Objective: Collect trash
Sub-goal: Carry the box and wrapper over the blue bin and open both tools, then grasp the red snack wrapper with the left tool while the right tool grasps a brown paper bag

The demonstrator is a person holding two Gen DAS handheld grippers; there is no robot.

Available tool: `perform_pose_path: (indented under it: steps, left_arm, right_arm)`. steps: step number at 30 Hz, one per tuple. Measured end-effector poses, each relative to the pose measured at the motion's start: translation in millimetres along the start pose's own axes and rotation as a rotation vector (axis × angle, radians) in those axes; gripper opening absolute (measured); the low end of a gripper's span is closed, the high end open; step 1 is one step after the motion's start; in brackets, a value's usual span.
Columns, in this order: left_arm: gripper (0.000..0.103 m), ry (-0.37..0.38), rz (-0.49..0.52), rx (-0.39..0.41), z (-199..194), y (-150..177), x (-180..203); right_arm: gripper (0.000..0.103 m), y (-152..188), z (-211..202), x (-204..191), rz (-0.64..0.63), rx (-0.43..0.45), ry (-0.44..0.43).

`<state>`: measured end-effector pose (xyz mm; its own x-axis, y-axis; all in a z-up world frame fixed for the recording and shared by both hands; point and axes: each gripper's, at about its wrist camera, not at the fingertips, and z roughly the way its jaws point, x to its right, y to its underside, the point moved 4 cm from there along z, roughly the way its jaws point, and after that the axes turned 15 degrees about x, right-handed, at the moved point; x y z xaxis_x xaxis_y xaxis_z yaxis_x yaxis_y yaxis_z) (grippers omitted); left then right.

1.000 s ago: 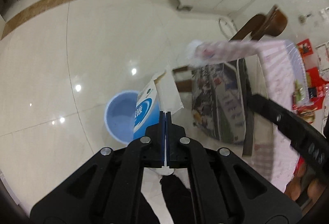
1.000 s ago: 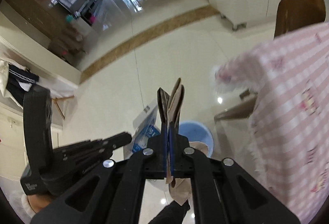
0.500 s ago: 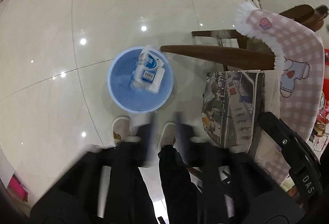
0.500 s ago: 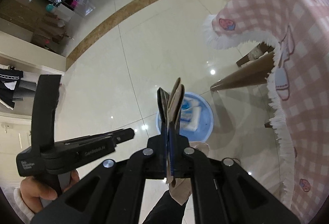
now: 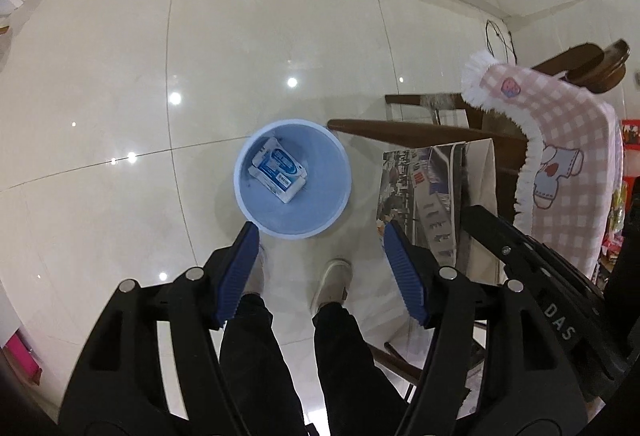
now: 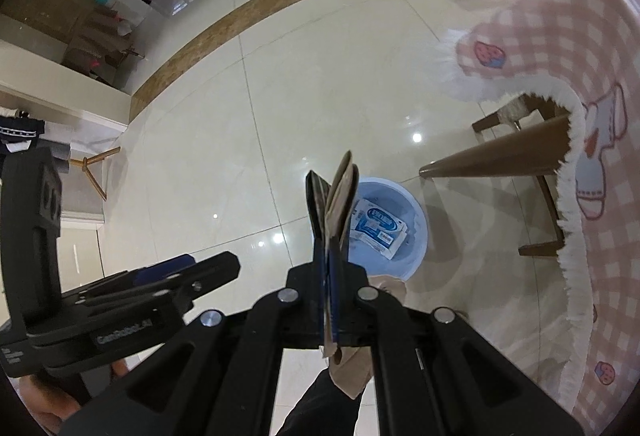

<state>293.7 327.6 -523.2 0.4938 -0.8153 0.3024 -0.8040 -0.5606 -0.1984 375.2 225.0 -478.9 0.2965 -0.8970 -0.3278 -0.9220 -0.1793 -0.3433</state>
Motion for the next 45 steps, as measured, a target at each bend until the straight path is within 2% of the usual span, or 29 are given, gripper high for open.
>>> perform_pose_path:
  steps: [9, 12, 18, 22, 26, 29, 32, 36, 38, 41, 43, 45]
  left_arm:
    - [0.067, -0.020, -0.029, 0.015, -22, 1, -16]
    - [0.067, -0.014, -0.029, 0.013, -29, 5, -17]
    - [0.067, -0.004, 0.015, 0.024, -49, 10, -6]
    - [0.067, 0.025, 0.083, 0.052, -70, 7, 22]
    - [0.067, 0.058, 0.206, 0.091, -89, 3, 77]
    - [0.067, 0.100, 0.322, 0.124, -101, 5, 136]
    - [0.067, 0.163, 0.454, 0.154, -109, 19, 215]
    - [0.067, 0.230, 0.569, 0.171, -108, 45, 307]
    - [0.067, 0.258, 0.593, 0.173, -108, 57, 339]
    - [0.069, 0.292, 0.636, 0.162, -98, 81, 396]
    - [0.070, 0.294, 0.653, 0.145, -86, 96, 430]
    - [0.070, 0.295, 0.637, 0.128, -72, 104, 455]
  right_arm:
    - [0.010, -2, -1, -22, -0.042, -0.004, -0.014]
    - [0.022, 0, -5, -27, -0.051, -0.006, -0.004]
    - [0.022, 3, -27, -26, -0.035, 0.018, 0.002]
    - [0.022, -1, -68, -5, 0.021, 0.084, 0.026]
    - [0.022, -7, -119, 29, 0.097, 0.176, 0.055]
    - [0.022, -9, -169, 73, 0.162, 0.267, 0.089]
    - [0.023, -7, -213, 122, 0.222, 0.346, 0.129]
    - [0.029, 3, -272, 200, 0.312, 0.456, 0.206]
    - [0.030, 12, -305, 247, 0.364, 0.508, 0.261]
    - [0.040, 22, -346, 307, 0.417, 0.575, 0.339]
    - [0.055, 29, -372, 347, 0.446, 0.625, 0.407]
    - [0.061, 36, -387, 380, 0.464, 0.652, 0.468]
